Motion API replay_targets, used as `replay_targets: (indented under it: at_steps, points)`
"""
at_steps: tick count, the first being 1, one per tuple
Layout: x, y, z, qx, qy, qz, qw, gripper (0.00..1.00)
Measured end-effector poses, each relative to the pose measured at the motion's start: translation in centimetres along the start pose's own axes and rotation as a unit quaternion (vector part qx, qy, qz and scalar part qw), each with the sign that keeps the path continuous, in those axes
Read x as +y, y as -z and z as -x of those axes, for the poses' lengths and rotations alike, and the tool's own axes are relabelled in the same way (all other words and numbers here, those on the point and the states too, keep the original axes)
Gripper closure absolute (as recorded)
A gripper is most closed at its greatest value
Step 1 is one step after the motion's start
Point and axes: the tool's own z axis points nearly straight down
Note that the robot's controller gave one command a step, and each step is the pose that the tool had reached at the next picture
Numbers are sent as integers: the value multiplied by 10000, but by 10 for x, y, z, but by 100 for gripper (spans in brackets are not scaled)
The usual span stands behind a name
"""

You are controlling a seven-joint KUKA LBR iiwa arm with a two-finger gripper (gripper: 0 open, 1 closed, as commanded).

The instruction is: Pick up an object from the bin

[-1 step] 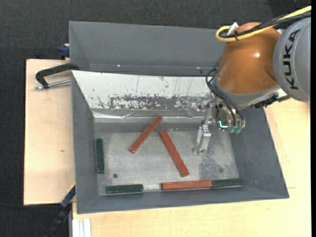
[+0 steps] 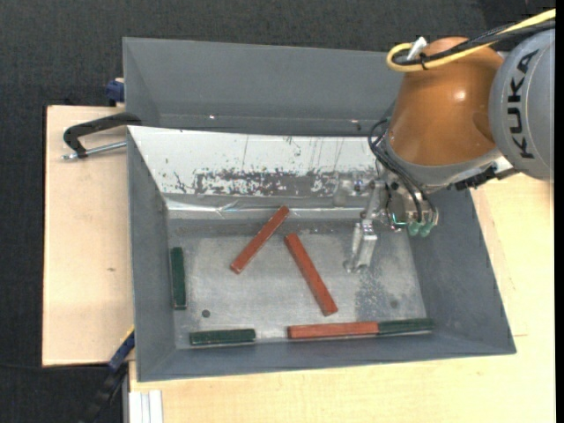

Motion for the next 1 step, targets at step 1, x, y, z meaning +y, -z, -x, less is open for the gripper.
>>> replay_targets:
  at_steps: [1]
  points:
    - [13, -20, 12, -36, 333, -11, 9994, 0]
